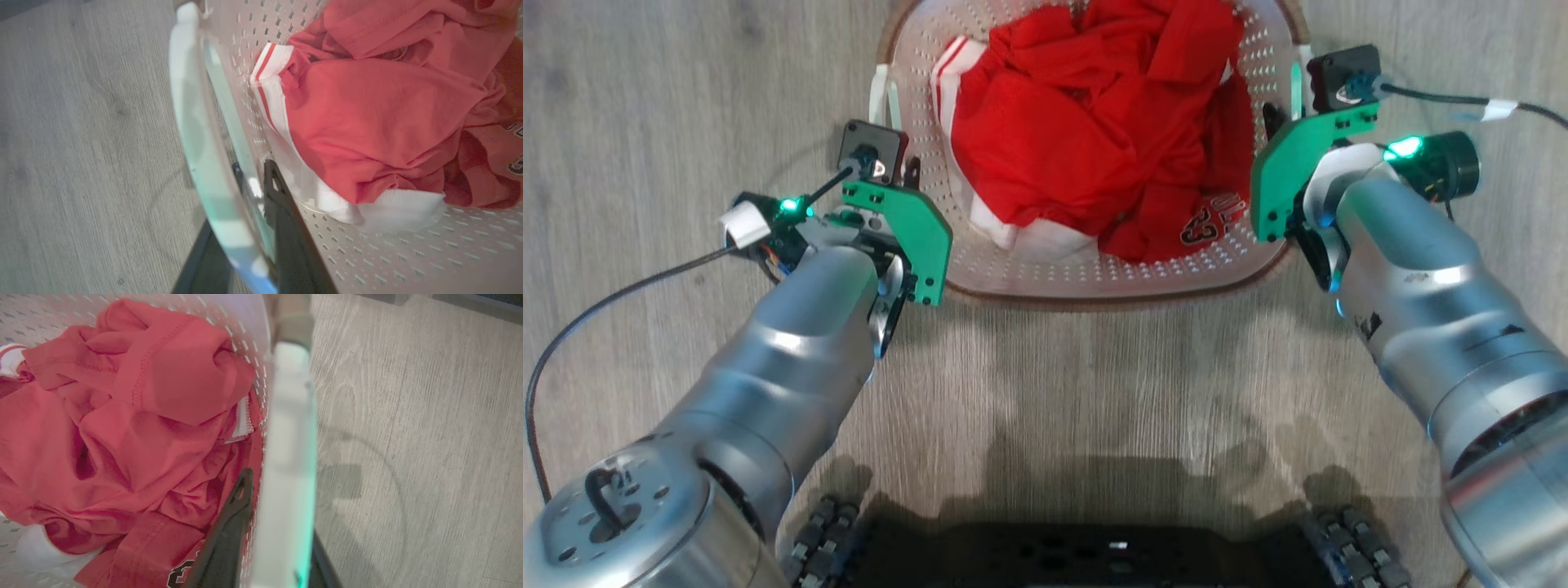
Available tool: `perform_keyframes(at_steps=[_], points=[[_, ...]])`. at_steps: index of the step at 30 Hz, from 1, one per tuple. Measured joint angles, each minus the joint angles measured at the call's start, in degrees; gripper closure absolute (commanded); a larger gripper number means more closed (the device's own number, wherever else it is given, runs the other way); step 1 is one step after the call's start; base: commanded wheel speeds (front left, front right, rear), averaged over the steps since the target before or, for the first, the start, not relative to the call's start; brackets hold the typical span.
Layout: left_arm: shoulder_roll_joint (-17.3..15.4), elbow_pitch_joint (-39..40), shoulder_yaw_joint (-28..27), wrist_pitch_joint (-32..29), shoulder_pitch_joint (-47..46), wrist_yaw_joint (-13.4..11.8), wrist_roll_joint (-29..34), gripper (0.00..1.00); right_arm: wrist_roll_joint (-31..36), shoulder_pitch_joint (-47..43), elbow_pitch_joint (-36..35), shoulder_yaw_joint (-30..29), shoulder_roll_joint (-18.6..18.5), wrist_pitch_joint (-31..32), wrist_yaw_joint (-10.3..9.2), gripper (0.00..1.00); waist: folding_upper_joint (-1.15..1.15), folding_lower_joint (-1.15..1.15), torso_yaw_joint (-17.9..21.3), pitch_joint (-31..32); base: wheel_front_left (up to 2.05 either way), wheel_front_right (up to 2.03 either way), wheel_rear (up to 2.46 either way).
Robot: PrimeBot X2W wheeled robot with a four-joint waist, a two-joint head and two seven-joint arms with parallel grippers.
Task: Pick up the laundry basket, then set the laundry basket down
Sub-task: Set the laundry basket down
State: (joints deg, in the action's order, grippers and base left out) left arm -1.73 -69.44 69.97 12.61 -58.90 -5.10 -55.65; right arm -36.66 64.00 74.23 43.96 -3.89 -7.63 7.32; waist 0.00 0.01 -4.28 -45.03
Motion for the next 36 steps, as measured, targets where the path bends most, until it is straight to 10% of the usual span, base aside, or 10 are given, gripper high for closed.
perform_keyframes(at_steps=[36], points=[[0.0, 0.94, 1.88, 0.66, -3.21, -1.42, -1.0, 1.0, 6.92, 1.8, -0.19, -6.6, -0.13, -1.07, 0.0, 1.0, 0.0, -0.01, -0.05, -8.88, 0.0, 0.0, 0.0]])
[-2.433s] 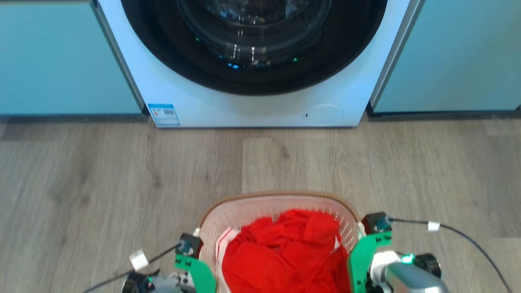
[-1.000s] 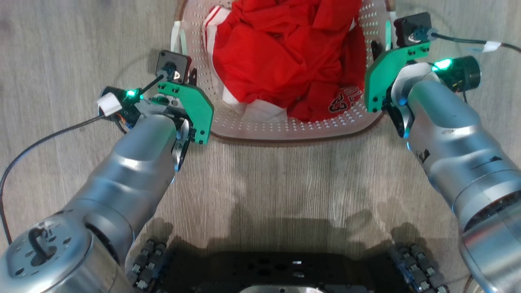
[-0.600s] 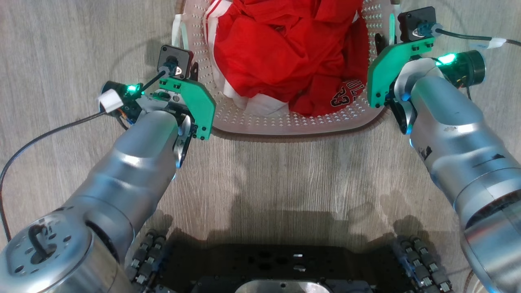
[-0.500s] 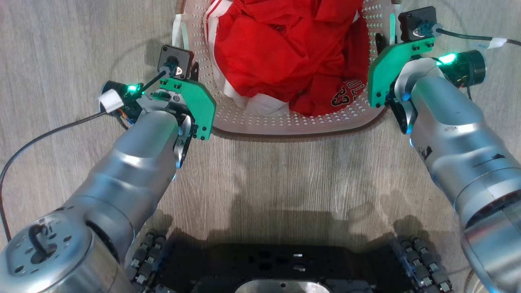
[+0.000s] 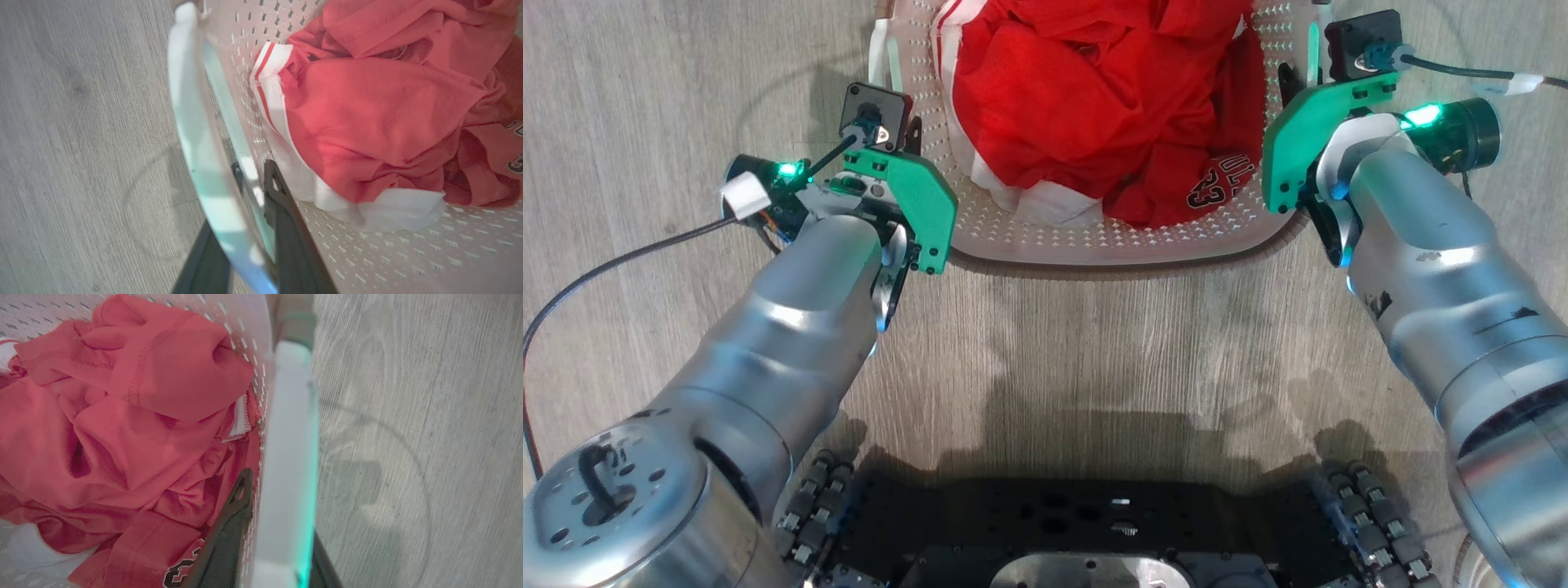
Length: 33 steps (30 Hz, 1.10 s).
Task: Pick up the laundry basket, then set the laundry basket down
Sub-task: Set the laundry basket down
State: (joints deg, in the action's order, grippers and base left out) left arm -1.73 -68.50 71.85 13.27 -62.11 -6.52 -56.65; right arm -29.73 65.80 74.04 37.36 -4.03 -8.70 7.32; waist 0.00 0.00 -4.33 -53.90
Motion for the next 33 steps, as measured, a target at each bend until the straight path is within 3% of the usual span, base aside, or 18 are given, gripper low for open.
perform_keyframes(at_steps=[3, 5, 6, 7, 8, 9, 10, 22, 29, 33], points=[[-0.01, 0.01, 0.1, 0.0, -0.04, -0.05, -0.34, 1.0, 0.0, 0.01, -0.01, -0.03, -0.01, -0.01, 0.0, 1.0, 0.0, 0.0, 0.02, 0.02, 0.0, 0.0, 0.0], [-0.01, 0.03, 0.19, -0.01, -0.05, -0.08, -0.96, 0.98, 0.05, -0.02, 0.04, 0.0, -0.02, -0.04, 0.0, 0.71, 0.0, 0.0, 0.03, 0.16, 0.0, 0.0, 0.0], [-0.03, 0.05, 0.23, 0.0, -0.08, -0.15, -0.98, 0.65, 0.4, -0.08, 0.12, 0.11, -0.08, -0.03, 0.01, 0.55, 0.0, 0.0, 0.02, 0.25, 0.0, 0.0, 0.0], [-0.04, 0.13, 0.38, 0.1, -0.26, -0.38, -0.99, 0.42, 1.13, -0.18, 0.34, 0.54, -0.23, 0.03, 0.01, 0.13, 0.0, 0.0, 0.01, 0.37, 0.0, 0.0, 0.0], [-0.05, 0.32, 0.53, 0.18, -0.59, -0.56, -0.98, 0.13, 1.62, -0.38, 0.35, 0.81, -0.24, 0.04, 0.01, 0.0, 0.0, 0.0, 0.0, 0.52, 0.0, 0.0, 0.0], [-0.03, 0.56, 0.63, 0.18, -1.35, -0.58, -1.07, 0.03, 1.85, -0.52, 0.35, 1.0, -0.13, 0.08, 0.01, 0.0, 0.0, 0.0, -0.01, 0.86, 0.0, 0.0, 0.0], [0.03, 0.69, 0.63, 0.09, -1.6, -0.58, -1.52, 0.0, 2.01, -0.51, 0.32, 1.0, -0.09, 0.11, 0.01, 0.0, 0.0, 0.0, -0.01, 1.05, 0.0, 0.0, 0.0], [0.02, 0.31, 1.19, -0.15, -1.04, -1.11, -3.11, 0.0, 4.2, -0.52, 0.34, -0.8, -0.1, 0.13, 0.01, 0.0, 0.0, 0.0, -0.07, 3.4, 0.0, 0.0, 0.0], [0.01, 0.51, 0.97, 0.83, -0.91, -1.14, -3.11, 0.0, 8.35, -0.73, 0.37, -5.06, -0.12, -1.4, 0.01, 0.0, 0.0, 0.0, -0.04, 6.09, 0.0, 0.0, 0.0], [0.01, 3.8, -3.36, 1.11, -0.92, -2.38, -2.05, 0.0, 10.7, -0.72, 0.42, -7.99, -0.13, -3.55, 0.01, 0.0, 0.0, 0.0, -0.31, 8.13, 0.0, 0.0, 0.0]])
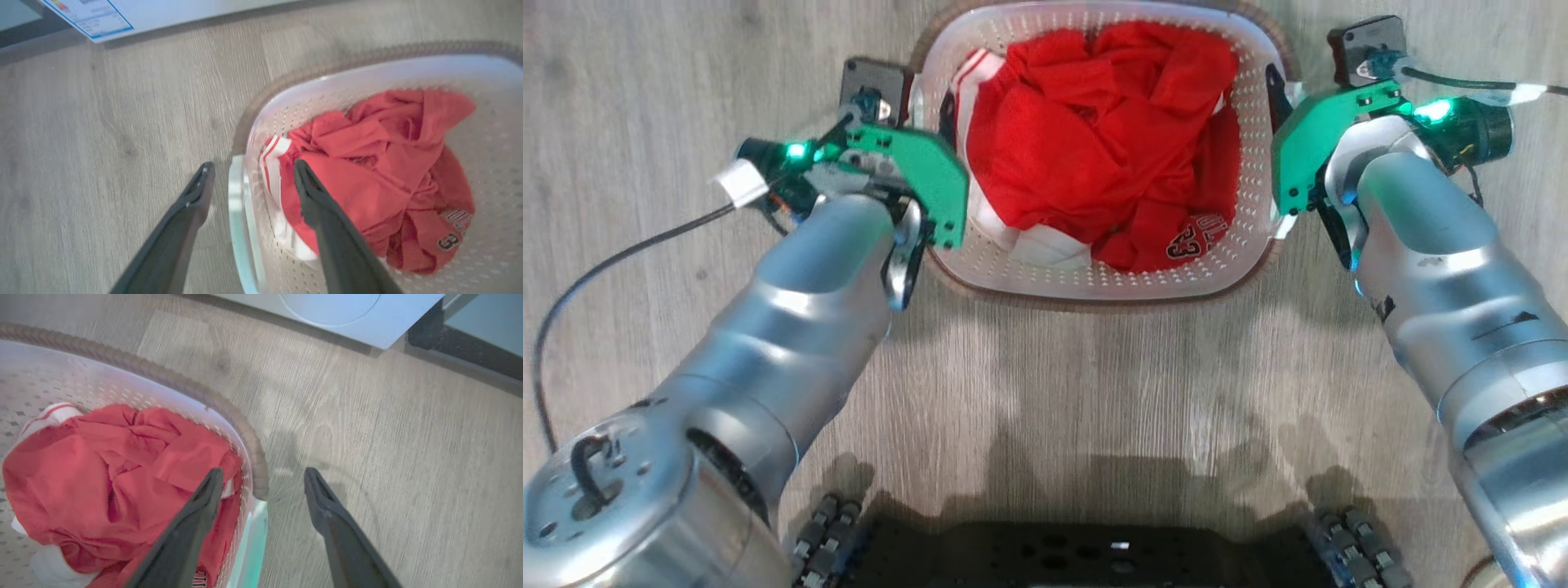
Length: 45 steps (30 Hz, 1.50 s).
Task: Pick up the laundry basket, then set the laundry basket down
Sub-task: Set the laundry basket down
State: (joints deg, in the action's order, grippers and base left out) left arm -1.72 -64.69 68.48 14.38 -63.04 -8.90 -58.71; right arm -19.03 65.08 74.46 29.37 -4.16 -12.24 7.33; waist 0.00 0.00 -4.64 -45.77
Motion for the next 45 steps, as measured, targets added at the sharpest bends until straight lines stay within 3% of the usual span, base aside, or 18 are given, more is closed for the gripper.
perform_keyframes(at_steps=[8, 18, 26, 36, 45], points=[[-2.09, 11.03, -12.52, 0.08, 4.3, -2.82, 11.59, 0.0, 2.86, -0.27, -1.47, -4.68, -0.02, -1.98, 0.0, 0.0, 0.0, 0.0, -0.31, 4.99, 0.0, 0.0, 0.0], [-3.83, 27.33, -29.42, 0.08, 21.41, -4.07, 30.03, 0.0, 11.95, -13.23, -21.8, -15.45, 0.04, -1.99, 0.0, 0.0, 0.0, -0.01, -0.07, 14.54, 0.0, 0.0, 0.0], [-3.65, 39.12, -38.78, 0.08, 34.12, -2.87, 41.06, 0.0, 13.22, -26.15, -34.52, -18.14, 0.1, -1.99, 0.0, 0.0, 0.0, -0.01, -0.13, 22.64, 0.0, 0.0, 0.0], [-3.53, 48.97, -47.2, 0.08, 47.99, -1.26, 47.31, 0.0, 13.27, -38.84, -44.82, -18.3, 0.35, -1.99, 0.0, 0.0, 0.0, -0.01, 0.06, 31.45, 0.0, 0.0, 0.0], [-3.34, 50.63, -51.44, 0.08, 57.54, 0.07, 48.74, 0.0, 12.91, -48.34, -51.75, -18.34, 0.71, -1.99, 0.0, 0.0, 0.0, -0.01, -0.14, 37.9, 0.0, 0.0, 0.0]])
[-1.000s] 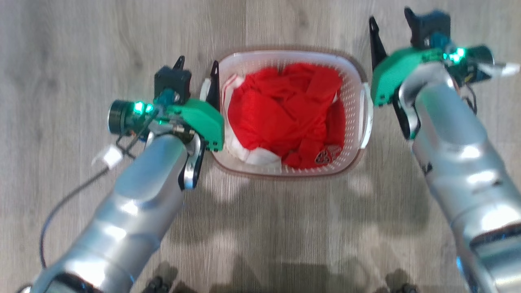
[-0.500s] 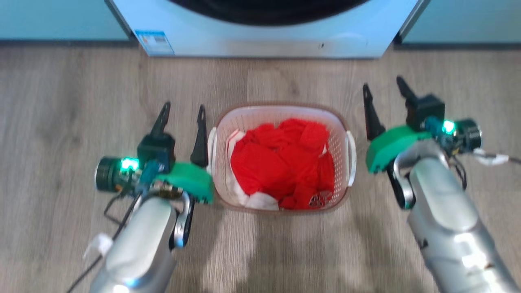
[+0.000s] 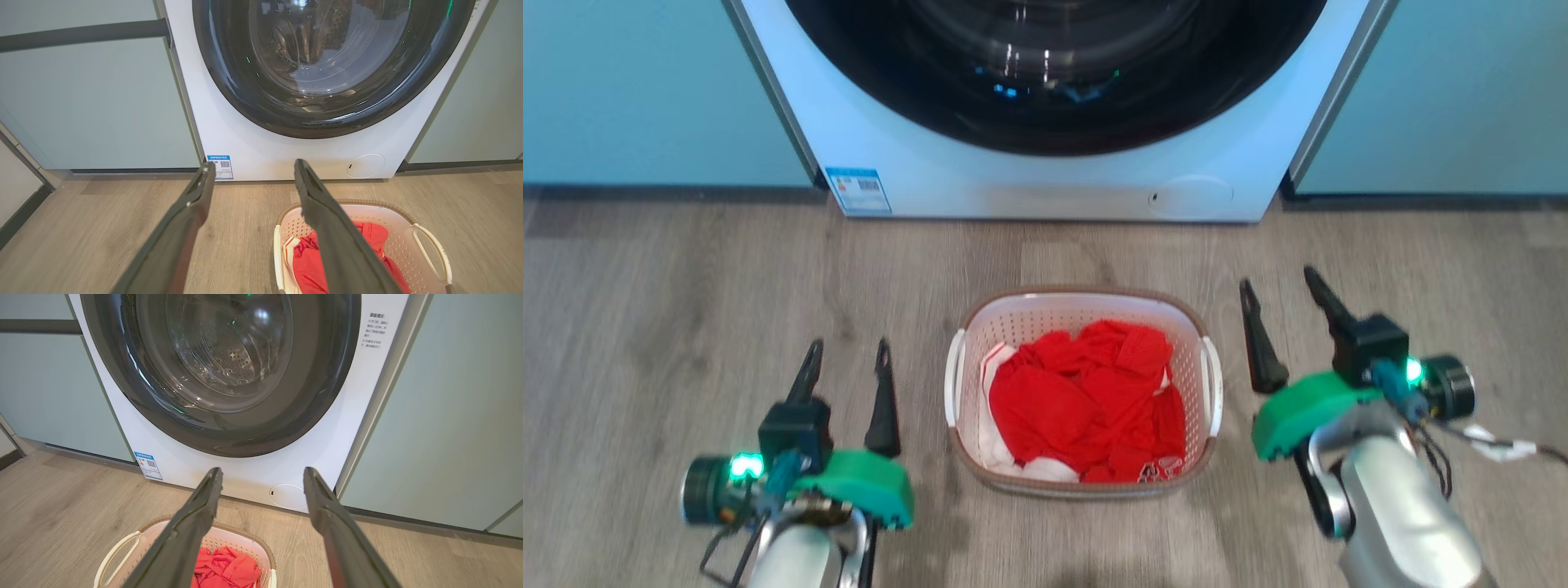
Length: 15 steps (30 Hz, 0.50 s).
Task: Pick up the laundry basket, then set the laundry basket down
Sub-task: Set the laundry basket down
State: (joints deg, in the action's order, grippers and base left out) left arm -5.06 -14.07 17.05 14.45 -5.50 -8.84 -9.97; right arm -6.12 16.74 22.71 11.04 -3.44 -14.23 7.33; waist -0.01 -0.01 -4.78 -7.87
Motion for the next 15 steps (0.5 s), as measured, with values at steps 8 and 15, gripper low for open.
perform_keyframes(at_steps=[8, 15], points=[[0.03, 1.67, -2.92, 0.0, 6.94, 0.27, 0.87, 0.0, 0.01, -9.03, -5.47, -2.23, 0.13, 0.0, 0.0, 0.0, 0.0, 0.0, 0.0, 4.58, 0.0, 0.0, 0.0], [0.13, 4.01, -3.76, 0.0, 10.1, 0.85, 1.86, 0.0, 0.46, -15.47, -9.03, -3.8, 0.45, 0.0, 0.0, 0.0, 0.0, 0.0, 0.7, 6.65, 0.0, 0.0, 0.0]])
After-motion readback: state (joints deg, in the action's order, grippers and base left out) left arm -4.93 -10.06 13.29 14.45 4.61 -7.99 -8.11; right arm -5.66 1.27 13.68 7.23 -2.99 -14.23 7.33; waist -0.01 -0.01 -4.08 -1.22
